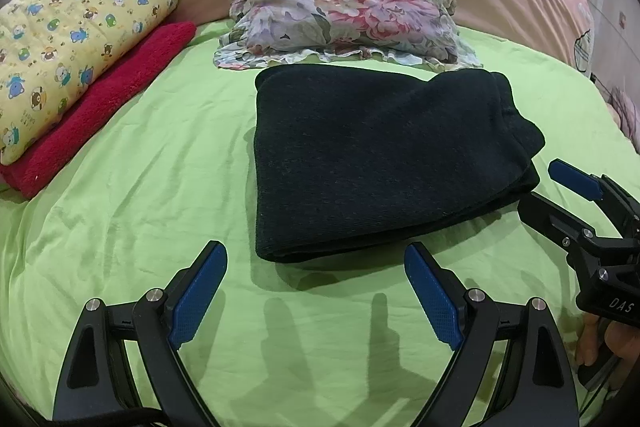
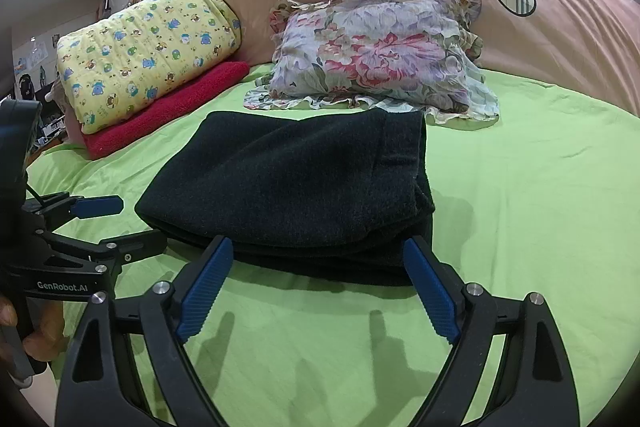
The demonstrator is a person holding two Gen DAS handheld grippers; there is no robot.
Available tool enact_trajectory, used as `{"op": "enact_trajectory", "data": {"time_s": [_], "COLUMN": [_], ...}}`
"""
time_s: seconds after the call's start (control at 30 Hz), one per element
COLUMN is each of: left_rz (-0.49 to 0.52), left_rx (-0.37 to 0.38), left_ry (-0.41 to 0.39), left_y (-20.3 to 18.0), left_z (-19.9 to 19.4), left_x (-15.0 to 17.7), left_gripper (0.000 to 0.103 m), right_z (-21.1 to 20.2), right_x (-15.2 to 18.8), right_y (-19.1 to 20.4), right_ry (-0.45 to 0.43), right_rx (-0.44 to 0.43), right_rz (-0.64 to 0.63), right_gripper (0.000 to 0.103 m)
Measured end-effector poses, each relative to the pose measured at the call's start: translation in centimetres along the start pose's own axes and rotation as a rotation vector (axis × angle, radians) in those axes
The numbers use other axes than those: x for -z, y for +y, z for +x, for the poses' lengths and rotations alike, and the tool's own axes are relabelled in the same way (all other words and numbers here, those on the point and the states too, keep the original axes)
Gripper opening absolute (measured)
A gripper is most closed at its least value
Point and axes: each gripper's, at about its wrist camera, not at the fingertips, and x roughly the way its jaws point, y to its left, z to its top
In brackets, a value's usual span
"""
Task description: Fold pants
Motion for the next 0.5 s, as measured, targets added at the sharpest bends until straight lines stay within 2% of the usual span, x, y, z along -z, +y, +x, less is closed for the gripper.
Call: {"op": "enact_trajectory", "data": {"time_s": [0.5], "left_rz": [0.003], "left_rx": [0.001], "left_ry": [0.005], "left_y": [-0.04], "left_z": [0.17], "left_x": [0.06], "left_gripper": [0.091], "right_z": [0.07], "right_x": [0.01], "right_y": [0.02], "right_ry": [0.001], "right_rx": [0.0], "right_rz": [0.001], "right_gripper": [0.089]}}
